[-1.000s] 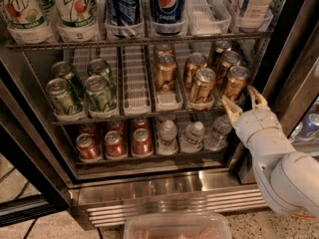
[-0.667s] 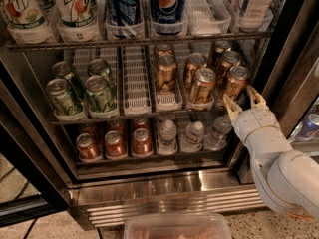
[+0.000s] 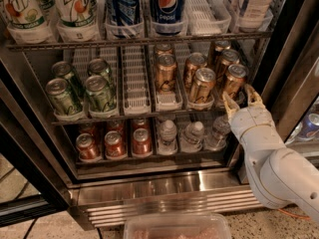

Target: Pick orange can from middle shelf of fridge

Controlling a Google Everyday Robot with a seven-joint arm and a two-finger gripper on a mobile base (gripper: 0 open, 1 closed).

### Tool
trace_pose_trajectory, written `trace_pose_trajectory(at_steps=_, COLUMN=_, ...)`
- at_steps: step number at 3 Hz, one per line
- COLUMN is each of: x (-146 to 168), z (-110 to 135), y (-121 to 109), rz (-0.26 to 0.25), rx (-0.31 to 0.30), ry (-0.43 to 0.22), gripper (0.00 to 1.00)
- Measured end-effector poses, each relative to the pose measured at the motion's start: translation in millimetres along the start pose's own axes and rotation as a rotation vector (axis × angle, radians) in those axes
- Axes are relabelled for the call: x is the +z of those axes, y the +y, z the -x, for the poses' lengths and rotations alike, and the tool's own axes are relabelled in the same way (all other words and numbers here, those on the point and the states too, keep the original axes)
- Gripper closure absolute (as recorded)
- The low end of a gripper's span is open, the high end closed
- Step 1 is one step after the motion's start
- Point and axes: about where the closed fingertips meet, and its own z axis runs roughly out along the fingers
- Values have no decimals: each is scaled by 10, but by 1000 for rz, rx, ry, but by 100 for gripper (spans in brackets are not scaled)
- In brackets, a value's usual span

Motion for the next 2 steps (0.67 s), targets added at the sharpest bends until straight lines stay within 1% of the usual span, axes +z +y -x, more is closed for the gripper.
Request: trace_pose_trajectory(at_steps=2, x=89, z=-25, y=36, rz=-28, rx=-2, ry=16, gripper=50)
